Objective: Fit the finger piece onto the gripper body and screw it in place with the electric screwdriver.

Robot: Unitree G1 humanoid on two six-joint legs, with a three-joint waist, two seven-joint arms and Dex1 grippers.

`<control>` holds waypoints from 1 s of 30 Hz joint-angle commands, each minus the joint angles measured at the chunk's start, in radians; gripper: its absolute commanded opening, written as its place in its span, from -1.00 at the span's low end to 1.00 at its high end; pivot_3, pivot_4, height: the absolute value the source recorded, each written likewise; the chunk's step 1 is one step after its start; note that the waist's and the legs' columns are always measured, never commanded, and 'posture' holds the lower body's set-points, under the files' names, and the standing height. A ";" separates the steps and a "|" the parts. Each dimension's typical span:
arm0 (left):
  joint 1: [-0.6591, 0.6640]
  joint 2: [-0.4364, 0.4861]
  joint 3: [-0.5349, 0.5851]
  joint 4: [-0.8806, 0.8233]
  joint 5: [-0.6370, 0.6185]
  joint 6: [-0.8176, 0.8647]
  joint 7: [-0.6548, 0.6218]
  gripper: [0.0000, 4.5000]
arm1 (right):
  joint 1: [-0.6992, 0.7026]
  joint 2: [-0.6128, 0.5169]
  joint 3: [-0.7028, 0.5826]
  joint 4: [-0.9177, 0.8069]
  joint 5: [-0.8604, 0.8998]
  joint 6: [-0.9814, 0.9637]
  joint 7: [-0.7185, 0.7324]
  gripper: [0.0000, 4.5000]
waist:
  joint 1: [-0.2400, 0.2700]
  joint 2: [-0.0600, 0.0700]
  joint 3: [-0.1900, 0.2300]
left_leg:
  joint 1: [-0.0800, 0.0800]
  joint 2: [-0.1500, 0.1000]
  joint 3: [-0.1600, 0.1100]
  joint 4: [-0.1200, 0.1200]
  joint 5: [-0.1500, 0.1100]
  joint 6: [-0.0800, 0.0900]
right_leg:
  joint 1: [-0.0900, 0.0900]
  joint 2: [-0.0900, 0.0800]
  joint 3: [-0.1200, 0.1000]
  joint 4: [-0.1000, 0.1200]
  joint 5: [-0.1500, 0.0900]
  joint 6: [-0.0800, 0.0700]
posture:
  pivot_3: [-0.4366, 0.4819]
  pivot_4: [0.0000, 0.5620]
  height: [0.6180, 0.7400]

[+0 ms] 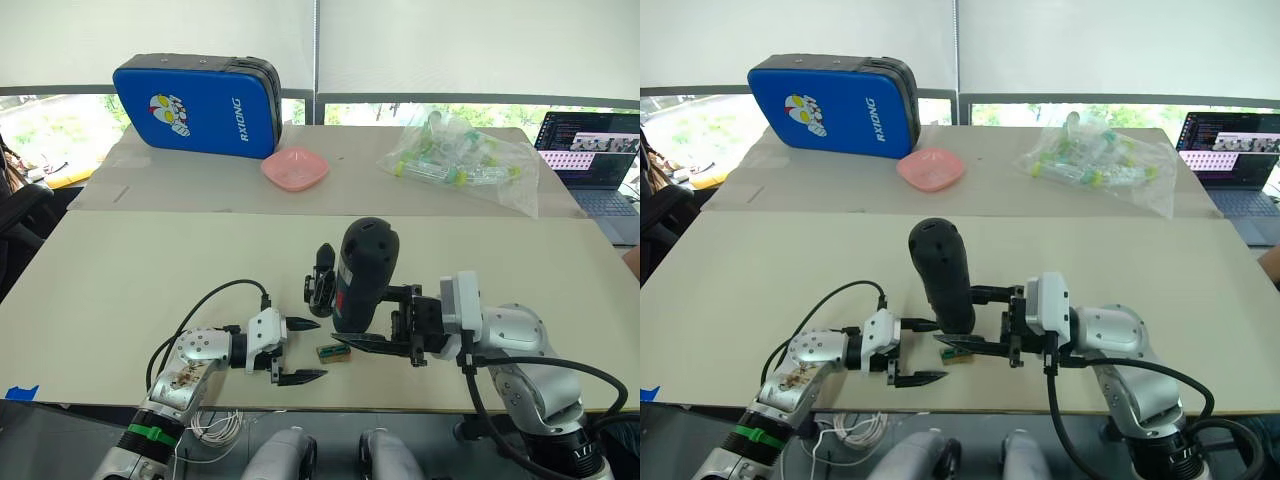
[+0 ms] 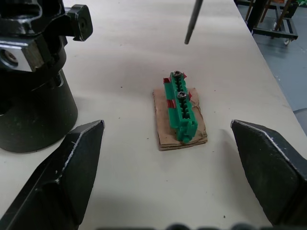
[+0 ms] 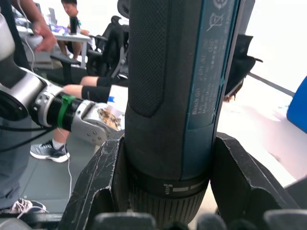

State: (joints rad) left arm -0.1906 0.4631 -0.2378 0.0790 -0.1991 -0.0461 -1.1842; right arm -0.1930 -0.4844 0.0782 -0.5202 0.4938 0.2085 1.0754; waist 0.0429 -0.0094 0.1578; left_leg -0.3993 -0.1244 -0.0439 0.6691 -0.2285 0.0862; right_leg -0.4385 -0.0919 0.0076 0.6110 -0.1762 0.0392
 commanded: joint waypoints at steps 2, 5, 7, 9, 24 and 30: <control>0.014 -0.013 -0.051 0.024 0.011 -0.003 -0.019 1.00 | -0.028 -0.005 0.003 -0.014 0.015 -0.025 -0.011 -0.13 | 0.000 0.000 0.000 | 0.000 0.000 0.000 0.000 0.000 0.000 | 0.000 0.000 0.000 0.000 0.000 0.000 | -0.05 -0.47 1.00; 0.019 -0.014 -0.053 0.021 0.011 -0.005 -0.021 1.00 | -0.027 -0.010 0.007 -0.013 0.016 -0.025 -0.016 -0.13 | 0.000 0.000 0.000 | 0.000 0.000 0.000 0.000 0.000 0.000 | 0.000 0.000 0.000 0.000 0.000 0.000 | -0.05 -0.47 1.00; 0.023 -0.015 -0.056 0.021 0.012 -0.007 -0.020 1.00 | -0.026 -0.013 0.011 -0.010 0.014 -0.027 -0.019 -0.13 | 0.000 0.000 0.000 | 0.000 0.000 0.000 0.000 0.000 0.001 | 0.000 0.000 0.000 0.000 0.000 0.001 | -0.05 -0.47 1.00; 0.026 -0.016 -0.058 0.021 0.012 -0.008 -0.020 1.00 | -0.026 -0.014 0.014 -0.009 0.013 -0.028 -0.021 -0.13 | 0.000 0.000 0.000 | 0.000 0.000 0.000 0.000 -0.001 0.001 | 0.000 0.000 0.000 0.000 0.000 0.001 | -0.05 -0.47 1.00; 0.036 -0.017 -0.054 0.032 0.018 -0.015 -0.011 1.00 | -0.035 -0.012 0.023 0.012 0.001 -0.036 -0.023 -0.13 | 0.000 0.000 0.000 | 0.000 0.000 0.000 0.000 -0.001 0.001 | 0.000 0.000 0.000 -0.001 -0.001 0.001 | -0.05 -0.47 1.00; 0.036 -0.015 -0.054 0.030 0.019 -0.014 -0.011 1.00 | -0.036 -0.011 0.022 0.016 0.001 -0.037 -0.021 -0.13 | 0.000 0.001 -0.001 | 0.000 0.000 0.000 0.000 -0.001 0.002 | 0.000 0.000 0.000 -0.001 -0.001 0.001 | -0.05 -0.47 1.00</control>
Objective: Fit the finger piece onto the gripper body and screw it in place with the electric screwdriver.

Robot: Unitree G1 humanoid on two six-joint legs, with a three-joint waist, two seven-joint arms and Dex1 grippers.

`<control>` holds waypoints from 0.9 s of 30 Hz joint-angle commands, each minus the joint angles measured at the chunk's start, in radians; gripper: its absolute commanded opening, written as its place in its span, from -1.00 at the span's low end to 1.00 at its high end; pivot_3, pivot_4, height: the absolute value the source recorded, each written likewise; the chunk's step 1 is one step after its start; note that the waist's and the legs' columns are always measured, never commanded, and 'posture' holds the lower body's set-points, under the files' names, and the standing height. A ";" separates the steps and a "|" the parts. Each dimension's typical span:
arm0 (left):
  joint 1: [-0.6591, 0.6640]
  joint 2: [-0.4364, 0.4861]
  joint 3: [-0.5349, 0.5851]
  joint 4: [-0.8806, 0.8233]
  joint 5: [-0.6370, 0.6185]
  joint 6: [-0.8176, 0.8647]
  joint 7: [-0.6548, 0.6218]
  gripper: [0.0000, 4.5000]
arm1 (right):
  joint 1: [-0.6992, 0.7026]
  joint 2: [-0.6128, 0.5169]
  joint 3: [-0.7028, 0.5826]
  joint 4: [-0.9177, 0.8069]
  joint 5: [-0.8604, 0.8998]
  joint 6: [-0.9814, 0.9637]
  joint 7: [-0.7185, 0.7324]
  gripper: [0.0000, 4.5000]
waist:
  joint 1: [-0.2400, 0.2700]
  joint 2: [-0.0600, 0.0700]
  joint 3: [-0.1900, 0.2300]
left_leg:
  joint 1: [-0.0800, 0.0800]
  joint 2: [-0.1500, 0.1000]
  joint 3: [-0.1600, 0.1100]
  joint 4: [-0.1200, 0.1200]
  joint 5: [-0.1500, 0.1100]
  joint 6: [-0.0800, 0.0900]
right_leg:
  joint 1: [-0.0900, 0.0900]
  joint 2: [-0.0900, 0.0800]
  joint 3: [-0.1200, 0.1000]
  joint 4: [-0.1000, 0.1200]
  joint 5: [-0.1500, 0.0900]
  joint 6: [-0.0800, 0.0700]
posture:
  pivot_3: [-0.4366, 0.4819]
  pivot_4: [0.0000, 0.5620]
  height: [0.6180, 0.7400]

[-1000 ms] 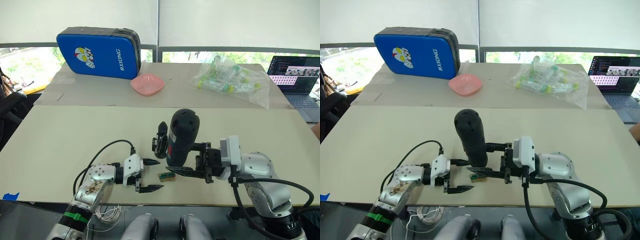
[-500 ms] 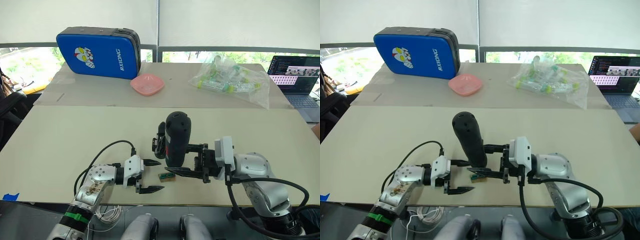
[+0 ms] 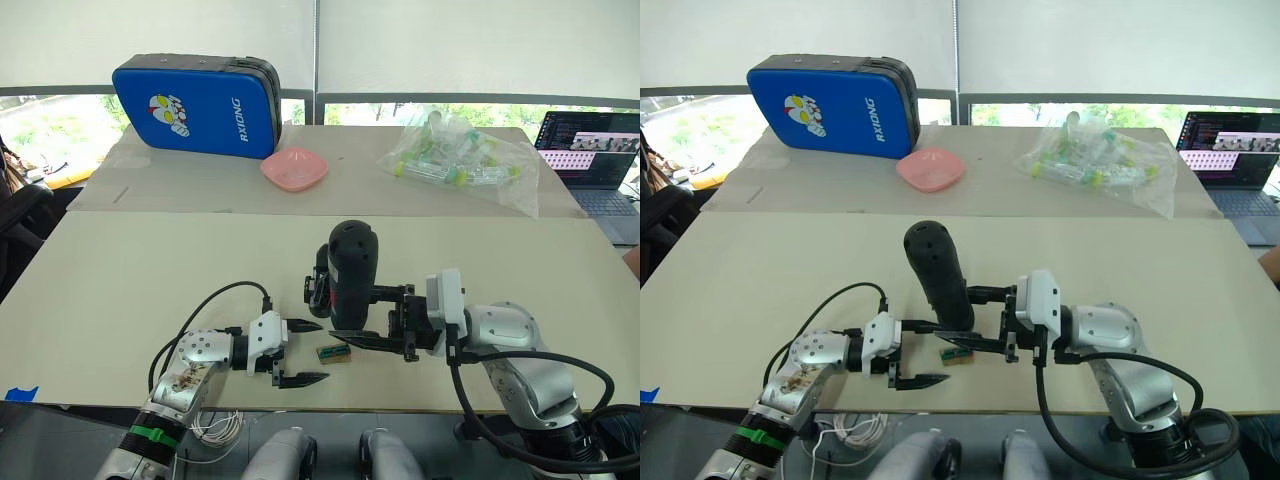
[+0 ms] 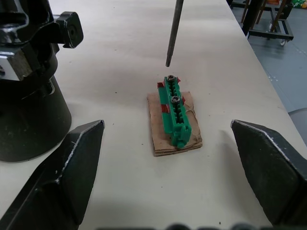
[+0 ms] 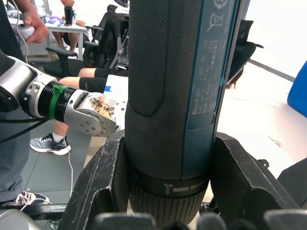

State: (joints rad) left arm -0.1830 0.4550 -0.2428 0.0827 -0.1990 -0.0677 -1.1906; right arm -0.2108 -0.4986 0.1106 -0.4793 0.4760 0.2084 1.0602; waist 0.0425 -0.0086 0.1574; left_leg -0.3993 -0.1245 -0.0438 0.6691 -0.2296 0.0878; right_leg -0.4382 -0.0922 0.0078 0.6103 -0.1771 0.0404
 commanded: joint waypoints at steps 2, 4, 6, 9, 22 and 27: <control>0.029 -0.008 -0.048 0.026 0.017 0.008 -0.004 1.00 | -0.018 0.003 -0.010 -0.026 0.019 -0.037 -0.005 -0.13 | 0.000 0.000 0.000 | 0.000 0.000 0.000 0.000 0.000 0.000 | 0.000 0.000 0.000 0.000 0.000 0.000 | -0.05 -0.47 1.00; 0.031 -0.007 -0.048 0.026 0.017 0.008 -0.004 1.00 | -0.015 0.002 -0.010 -0.027 0.019 -0.035 -0.005 -0.13 | 0.000 0.000 0.000 | 0.000 0.000 0.000 0.000 0.000 0.000 | 0.000 0.000 0.000 0.000 0.000 0.000 | -0.05 -0.47 1.00; 0.033 -0.006 -0.048 0.027 0.017 0.008 -0.005 1.00 | -0.012 0.001 -0.009 -0.030 0.019 -0.033 -0.005 -0.13 | 0.000 0.000 0.000 | 0.000 0.000 0.000 0.000 0.000 0.000 | 0.000 0.000 0.000 0.000 0.000 0.000 | -0.05 -0.47 1.00; 0.035 -0.007 -0.049 0.030 0.017 0.004 -0.006 1.00 | -0.005 -0.001 -0.007 -0.035 0.019 -0.030 -0.006 -0.13 | 0.000 0.000 0.000 | 0.000 0.000 0.000 0.000 0.000 0.000 | 0.000 0.000 0.000 0.000 0.000 0.000 | -0.05 -0.47 1.00; 0.036 -0.016 -0.054 0.041 0.021 -0.008 -0.003 1.00 | 0.001 -0.002 0.004 -0.030 0.009 -0.032 -0.011 -0.13 | 0.000 0.001 0.000 | 0.000 0.000 0.000 0.000 0.000 0.000 | 0.000 0.000 0.000 0.000 0.000 0.000 | -0.05 -0.47 1.00; 0.033 -0.018 -0.051 0.048 0.023 -0.013 -0.001 1.00 | 0.000 -0.005 0.007 -0.028 0.008 -0.033 -0.007 -0.13 | 0.001 0.001 -0.001 | 0.000 0.000 0.000 0.000 0.000 0.000 | 0.000 0.000 0.000 -0.001 0.000 0.001 | -0.05 -0.47 1.00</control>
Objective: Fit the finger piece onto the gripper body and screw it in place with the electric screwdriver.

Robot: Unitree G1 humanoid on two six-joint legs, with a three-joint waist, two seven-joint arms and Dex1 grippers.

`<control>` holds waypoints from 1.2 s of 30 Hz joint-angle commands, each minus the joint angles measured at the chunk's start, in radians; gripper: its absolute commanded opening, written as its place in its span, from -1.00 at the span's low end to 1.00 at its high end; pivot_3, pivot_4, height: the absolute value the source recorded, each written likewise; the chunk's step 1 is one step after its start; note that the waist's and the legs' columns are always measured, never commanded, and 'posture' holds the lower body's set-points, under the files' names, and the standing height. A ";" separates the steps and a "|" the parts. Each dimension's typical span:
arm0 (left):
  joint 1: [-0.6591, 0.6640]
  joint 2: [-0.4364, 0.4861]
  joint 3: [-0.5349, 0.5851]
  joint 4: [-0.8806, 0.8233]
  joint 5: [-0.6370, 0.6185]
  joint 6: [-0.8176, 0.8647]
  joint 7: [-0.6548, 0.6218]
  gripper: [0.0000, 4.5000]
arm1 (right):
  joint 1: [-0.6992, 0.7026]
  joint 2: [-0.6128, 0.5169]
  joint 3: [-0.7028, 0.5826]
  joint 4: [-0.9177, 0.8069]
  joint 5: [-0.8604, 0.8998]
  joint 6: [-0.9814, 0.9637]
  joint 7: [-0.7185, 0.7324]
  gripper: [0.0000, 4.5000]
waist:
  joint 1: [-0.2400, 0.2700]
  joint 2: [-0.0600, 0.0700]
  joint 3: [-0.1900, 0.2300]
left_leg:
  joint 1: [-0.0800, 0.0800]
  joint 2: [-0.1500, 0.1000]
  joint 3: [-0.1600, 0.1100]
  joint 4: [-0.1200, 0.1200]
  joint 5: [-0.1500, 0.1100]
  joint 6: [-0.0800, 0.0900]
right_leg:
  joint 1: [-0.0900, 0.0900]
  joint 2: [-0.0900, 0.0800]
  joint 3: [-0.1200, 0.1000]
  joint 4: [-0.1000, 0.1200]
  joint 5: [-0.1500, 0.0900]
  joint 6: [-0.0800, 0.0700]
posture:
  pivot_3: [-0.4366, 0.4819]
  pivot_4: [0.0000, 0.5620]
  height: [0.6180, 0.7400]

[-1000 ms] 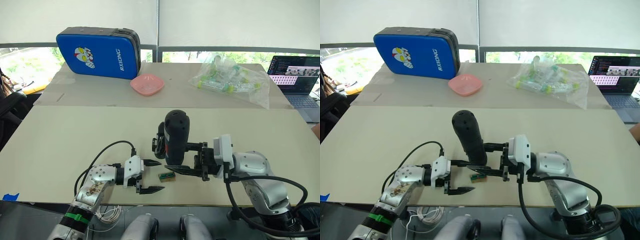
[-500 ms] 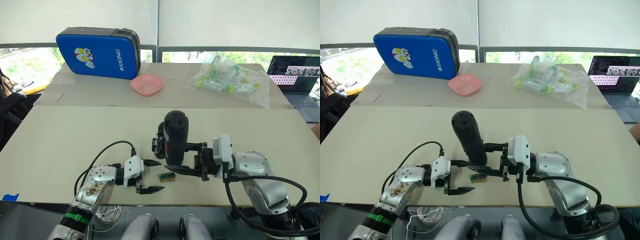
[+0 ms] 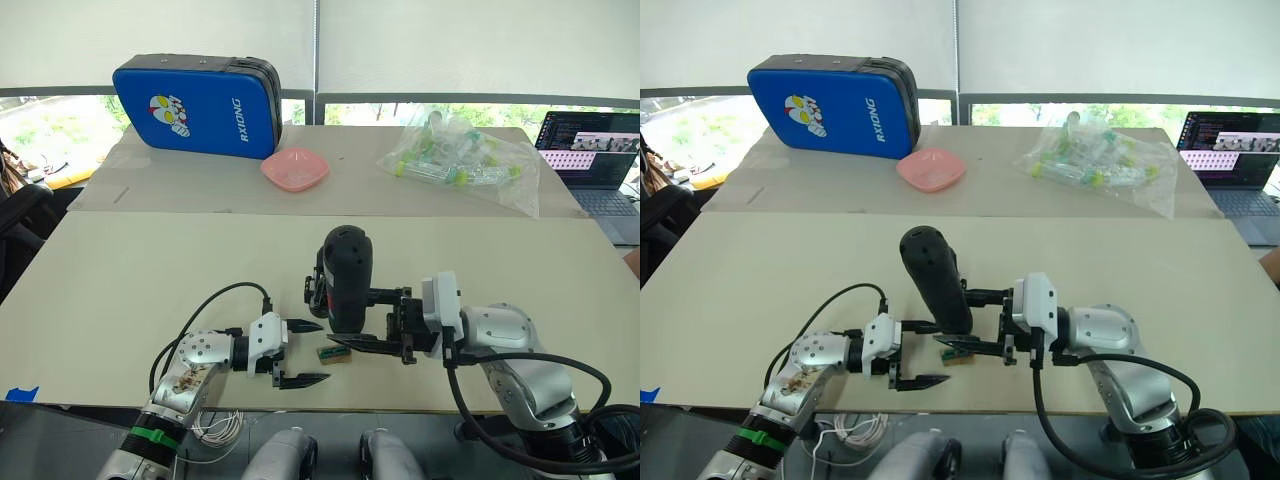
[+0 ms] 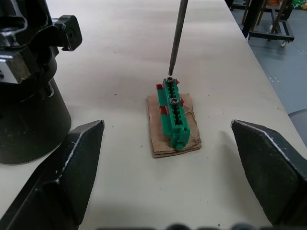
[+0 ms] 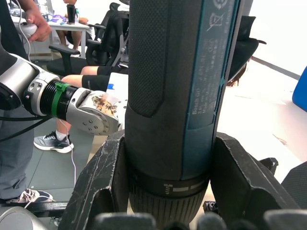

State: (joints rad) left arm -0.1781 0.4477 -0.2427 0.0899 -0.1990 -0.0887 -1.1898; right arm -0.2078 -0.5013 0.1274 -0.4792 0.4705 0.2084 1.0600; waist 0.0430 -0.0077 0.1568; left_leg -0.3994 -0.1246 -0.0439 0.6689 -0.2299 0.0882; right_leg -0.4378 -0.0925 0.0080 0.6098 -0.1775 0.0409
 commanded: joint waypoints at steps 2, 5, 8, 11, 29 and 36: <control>0.028 -0.011 -0.051 0.042 0.023 0.007 -0.001 1.00 | -0.003 -0.002 -0.010 -0.028 0.012 -0.033 -0.006 -0.13 | 0.000 0.001 0.000 | 0.000 0.000 0.000 0.000 0.000 0.000 | 0.000 0.000 0.000 0.000 0.000 0.000 | -0.05 -0.47 1.00; 0.027 -0.012 -0.050 0.044 0.024 0.006 0.001 1.00 | -0.003 -0.006 -0.013 -0.026 0.013 -0.034 -0.002 -0.13 | 0.000 0.001 -0.001 | 0.000 0.000 0.000 0.000 0.000 0.000 | 0.000 0.000 0.000 0.000 0.000 0.000 | -0.05 -0.47 1.00; 0.026 -0.013 -0.049 0.044 0.023 0.007 0.001 1.00 | -0.004 -0.009 -0.016 -0.025 0.015 -0.034 -0.001 -0.13 | 0.000 0.001 -0.001 | 0.000 0.000 0.000 0.000 0.000 0.000 | 0.000 0.000 0.000 0.000 0.000 0.000 | -0.05 -0.47 1.00; 0.025 -0.012 -0.048 0.041 0.020 0.013 0.000 1.00 | -0.006 -0.014 -0.019 -0.023 0.017 -0.033 -0.001 -0.13 | 0.000 0.002 -0.001 | 0.000 0.000 0.000 0.000 0.000 0.000 | 0.000 0.000 0.000 0.000 0.000 0.000 | -0.05 -0.47 1.00; 0.030 0.003 -0.044 0.007 0.008 0.045 -0.006 1.00 | 0.003 -0.009 -0.012 -0.034 0.019 -0.034 -0.021 -0.13 | -0.001 0.002 -0.001 | 0.000 0.000 0.000 0.000 0.000 0.000 | 0.000 0.000 0.000 0.000 0.000 0.000 | -0.05 -0.47 1.00; 0.034 0.000 -0.044 -0.005 0.007 0.056 -0.001 1.00 | -0.001 -0.013 -0.012 -0.035 0.023 -0.031 -0.020 -0.13 | -0.001 0.002 -0.001 | 0.000 0.000 0.000 0.000 0.000 0.001 | 0.000 0.000 0.000 -0.001 -0.001 0.001 | -0.05 -0.47 1.00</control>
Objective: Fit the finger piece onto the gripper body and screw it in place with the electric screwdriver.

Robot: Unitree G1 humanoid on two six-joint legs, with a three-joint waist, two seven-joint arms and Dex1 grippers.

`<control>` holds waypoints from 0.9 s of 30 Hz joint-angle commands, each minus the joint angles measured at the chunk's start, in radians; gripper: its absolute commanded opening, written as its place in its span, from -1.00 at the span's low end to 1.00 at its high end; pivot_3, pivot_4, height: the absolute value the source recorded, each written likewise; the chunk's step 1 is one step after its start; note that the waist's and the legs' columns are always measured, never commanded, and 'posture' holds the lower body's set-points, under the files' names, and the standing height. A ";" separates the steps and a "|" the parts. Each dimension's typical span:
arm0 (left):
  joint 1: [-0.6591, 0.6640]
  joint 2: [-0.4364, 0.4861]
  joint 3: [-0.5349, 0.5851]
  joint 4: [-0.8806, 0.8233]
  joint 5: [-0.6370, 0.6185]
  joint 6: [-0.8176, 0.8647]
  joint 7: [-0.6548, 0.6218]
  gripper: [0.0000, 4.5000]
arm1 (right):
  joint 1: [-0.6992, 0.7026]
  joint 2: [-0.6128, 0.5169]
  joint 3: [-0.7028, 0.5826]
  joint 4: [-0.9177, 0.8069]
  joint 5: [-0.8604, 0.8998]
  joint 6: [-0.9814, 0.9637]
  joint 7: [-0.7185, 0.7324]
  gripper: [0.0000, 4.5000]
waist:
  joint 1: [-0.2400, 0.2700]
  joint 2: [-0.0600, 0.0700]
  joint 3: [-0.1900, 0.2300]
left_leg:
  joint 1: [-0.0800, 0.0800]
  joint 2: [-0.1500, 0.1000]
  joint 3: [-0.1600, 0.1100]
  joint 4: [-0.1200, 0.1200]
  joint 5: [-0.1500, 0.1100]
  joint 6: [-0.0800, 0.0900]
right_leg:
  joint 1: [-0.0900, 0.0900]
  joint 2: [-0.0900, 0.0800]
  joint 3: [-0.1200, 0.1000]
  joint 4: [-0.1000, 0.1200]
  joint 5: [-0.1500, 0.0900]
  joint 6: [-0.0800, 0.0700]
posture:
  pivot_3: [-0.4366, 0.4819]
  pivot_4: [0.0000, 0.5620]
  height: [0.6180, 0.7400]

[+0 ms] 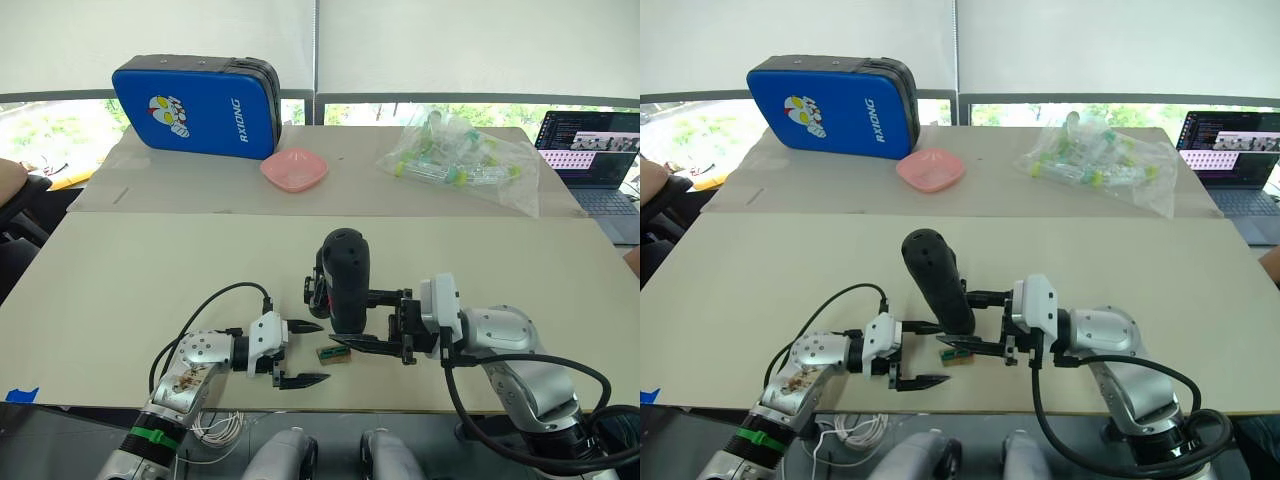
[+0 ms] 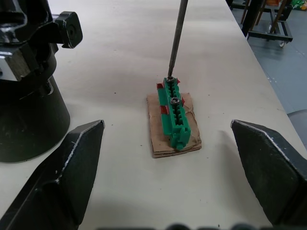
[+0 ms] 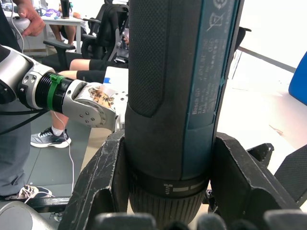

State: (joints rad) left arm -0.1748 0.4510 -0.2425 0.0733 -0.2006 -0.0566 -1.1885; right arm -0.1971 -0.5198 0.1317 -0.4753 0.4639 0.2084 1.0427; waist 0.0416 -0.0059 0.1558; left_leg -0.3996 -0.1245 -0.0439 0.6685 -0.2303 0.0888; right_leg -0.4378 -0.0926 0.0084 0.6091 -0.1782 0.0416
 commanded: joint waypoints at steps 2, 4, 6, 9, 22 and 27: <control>0.032 -0.005 -0.045 0.013 0.009 0.023 -0.002 1.00 | -0.013 0.006 -0.015 -0.039 0.030 -0.029 -0.003 -0.13 | 0.000 0.000 0.000 | 0.000 0.000 0.000 0.000 0.000 0.000 | 0.000 0.000 0.000 0.000 0.000 0.000 | -0.05 -0.47 1.00; 0.033 -0.007 -0.045 0.012 0.010 0.024 0.000 1.00 | -0.014 0.007 -0.013 -0.038 0.030 -0.028 -0.003 -0.13 | 0.000 0.000 0.000 | 0.000 0.000 0.000 0.000 0.000 0.000 | 0.000 0.000 0.000 0.000 0.000 0.000 | -0.05 -0.47 1.00; 0.035 -0.007 -0.046 0.010 0.010 0.024 0.001 1.00 | -0.013 0.007 -0.013 -0.038 0.031 -0.028 -0.003 -0.13 | 0.000 0.000 0.000 | 0.000 0.000 0.000 0.000 0.000 0.000 | 0.000 0.000 0.000 0.000 0.000 0.000 | -0.05 -0.47 1.00; 0.037 -0.007 -0.046 0.007 0.010 0.026 0.003 1.00 | -0.016 0.008 -0.009 -0.036 0.031 -0.027 -0.003 -0.13 | 0.000 0.000 0.000 | 0.000 0.000 0.000 0.000 0.000 0.000 | 0.000 0.000 0.000 0.000 0.000 0.000 | -0.05 -0.47 1.00; 0.042 -0.004 -0.047 -0.003 0.009 0.033 0.010 1.00 | -0.016 0.011 -0.001 -0.039 0.032 -0.026 -0.005 -0.13 | 0.000 0.000 0.000 | 0.000 0.000 0.000 0.000 0.000 0.001 | 0.000 0.000 0.000 0.000 0.000 0.000 | -0.05 -0.47 1.00; 0.045 -0.003 -0.047 -0.007 0.008 0.035 0.011 1.00 | -0.016 0.008 0.001 -0.040 0.032 -0.024 -0.003 -0.13 | 0.000 0.000 0.000 | 0.000 0.000 0.000 0.000 0.000 0.001 | 0.000 0.000 0.000 0.000 -0.001 0.000 | -0.05 -0.47 1.00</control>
State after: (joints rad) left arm -0.1596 0.4499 -0.2425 0.0525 -0.2006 -0.0449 -1.1693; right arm -0.1973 -0.5191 0.1440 -0.4753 0.4640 0.2085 1.0417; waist 0.0414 -0.0059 0.1558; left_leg -0.3997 -0.1246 -0.0439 0.6681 -0.2307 0.0894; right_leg -0.4379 -0.0927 0.0086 0.6087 -0.1787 0.0420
